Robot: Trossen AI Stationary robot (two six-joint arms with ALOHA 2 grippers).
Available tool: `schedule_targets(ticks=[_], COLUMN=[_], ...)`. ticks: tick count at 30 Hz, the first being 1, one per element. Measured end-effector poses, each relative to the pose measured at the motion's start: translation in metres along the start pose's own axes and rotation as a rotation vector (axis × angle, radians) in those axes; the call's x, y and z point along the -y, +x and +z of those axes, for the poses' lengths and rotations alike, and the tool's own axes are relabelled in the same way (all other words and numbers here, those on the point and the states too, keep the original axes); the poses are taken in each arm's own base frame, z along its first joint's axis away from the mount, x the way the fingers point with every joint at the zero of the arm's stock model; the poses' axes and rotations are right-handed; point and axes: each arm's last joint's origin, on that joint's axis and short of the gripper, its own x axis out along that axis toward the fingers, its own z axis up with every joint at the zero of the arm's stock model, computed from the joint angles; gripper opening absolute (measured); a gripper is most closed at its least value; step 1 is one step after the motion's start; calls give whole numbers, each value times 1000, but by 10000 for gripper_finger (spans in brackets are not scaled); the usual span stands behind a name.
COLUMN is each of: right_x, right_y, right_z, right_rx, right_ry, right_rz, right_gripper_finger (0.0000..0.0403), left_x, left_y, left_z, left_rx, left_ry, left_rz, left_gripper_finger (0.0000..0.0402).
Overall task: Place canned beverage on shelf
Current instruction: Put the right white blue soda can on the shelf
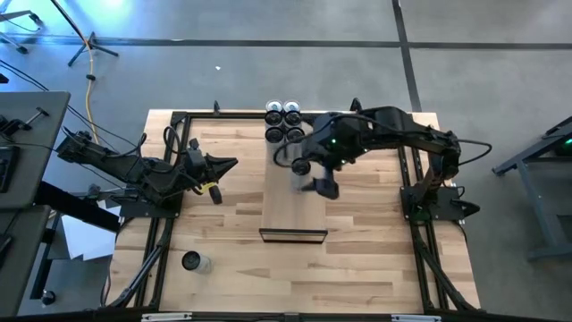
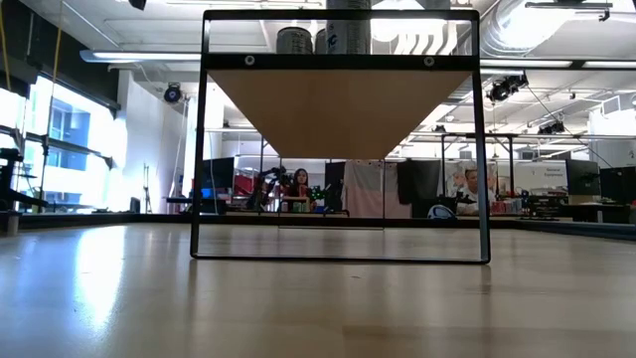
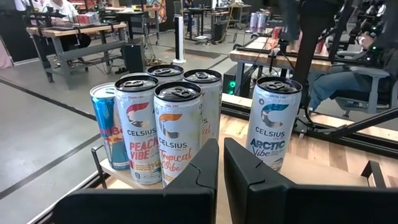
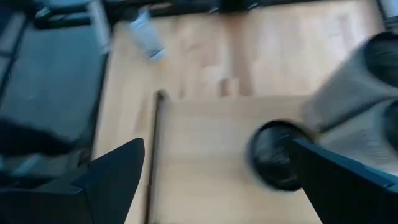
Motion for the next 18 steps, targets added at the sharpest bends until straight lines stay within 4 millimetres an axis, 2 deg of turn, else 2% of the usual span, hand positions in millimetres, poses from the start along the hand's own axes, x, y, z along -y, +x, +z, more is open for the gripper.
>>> schedule_targets(ticks=[3, 8, 13, 18], right_x=[-7, -15, -31, -43], right_y=[0, -7, -19, -16], right_z=[-6, -20, -35, -72], right_rx=[-57, -171, -162, -186], right_ry=[-14, -1, -32, 4], right_rz=[25, -49, -138, -262], right_gripper_finger=[385, 385, 385, 377], left_x=[0, 0, 0, 0], left_y=[0, 0, 0, 0], left_z=[0, 0, 0, 0], left_rx=[0, 0, 0, -2], left_ry=[0, 0, -32, -40], left_rz=[1, 2, 2, 3], left_gripper_finger=[0, 0, 0, 0])
